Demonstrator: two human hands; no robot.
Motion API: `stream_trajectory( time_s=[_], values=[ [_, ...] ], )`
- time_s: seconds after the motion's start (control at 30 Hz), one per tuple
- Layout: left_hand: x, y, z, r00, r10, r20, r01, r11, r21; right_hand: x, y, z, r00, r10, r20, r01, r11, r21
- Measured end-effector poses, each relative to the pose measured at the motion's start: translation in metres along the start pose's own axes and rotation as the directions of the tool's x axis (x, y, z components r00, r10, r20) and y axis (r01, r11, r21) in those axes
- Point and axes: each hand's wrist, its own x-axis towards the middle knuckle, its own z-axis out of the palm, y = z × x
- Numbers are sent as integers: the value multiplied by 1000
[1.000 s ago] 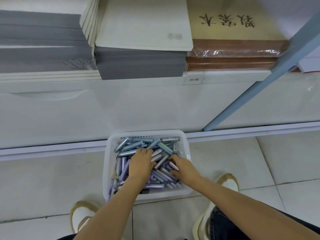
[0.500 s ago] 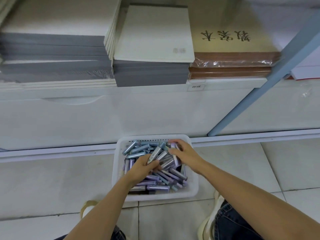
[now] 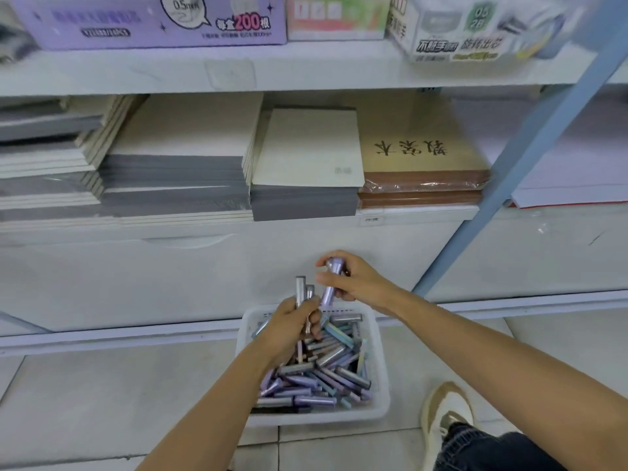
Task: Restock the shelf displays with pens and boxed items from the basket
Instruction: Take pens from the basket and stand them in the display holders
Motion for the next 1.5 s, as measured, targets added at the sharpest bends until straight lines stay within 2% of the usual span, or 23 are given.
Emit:
stream_trajectory(
  time_s=[0.07,0.23,0.37,0.43,0.53,0.6,0.67,0.77,0.87,1.0,1.13,1.27,1.43,1.5],
  values=[
    [-5,19,3,997,71,-24,-71,997,-11,-5,-20,-4,999,-35,-16,35,999,-19],
    [-28,64,24,935,328,134,-344,931,123,-23,-65,2,992,-124,-19,123,991,-52],
    [-43,99,27,891,422,166,-449,872,194,-41,-111,-5,978,-206,8,205,967,-150],
    [-52,122,30,871,471,138,-489,858,159,-50,-140,-13,963,-270,-13,267,958,-104],
    [-66,160,41,859,504,89,-507,862,11,-66,-180,-22,940,-337,-58,340,939,49],
    [-74,186,50,845,530,76,-528,848,-49,-77,-202,-27,901,-432,-39,433,900,49],
    [-81,212,59,808,584,77,-583,812,-34,-88,-226,-34,837,-545,-45,545,838,-13],
    [-91,249,70,731,675,98,-682,728,73,-104,-268,-54,738,-665,-119,670,742,11],
    [-100,280,79,655,744,130,-755,635,167,-113,-304,-83,672,-716,-191,737,671,77],
    [-100,305,96,604,775,186,-793,560,240,-104,-320,-120,626,-708,-327,702,694,-162],
    [-91,314,112,639,725,259,-764,555,330,-87,-306,-142,616,-695,-371,574,719,-393],
    [-79,314,115,670,692,268,-730,550,405,-79,-308,-149,606,-712,-354,536,695,-480],
    [-73,318,110,666,684,299,-734,527,429,-74,-319,-157,631,-714,-302,518,678,-521],
    [-72,322,107,647,692,321,-749,500,434,-69,-325,-160,608,-731,-310,526,663,-533]
  ],
)
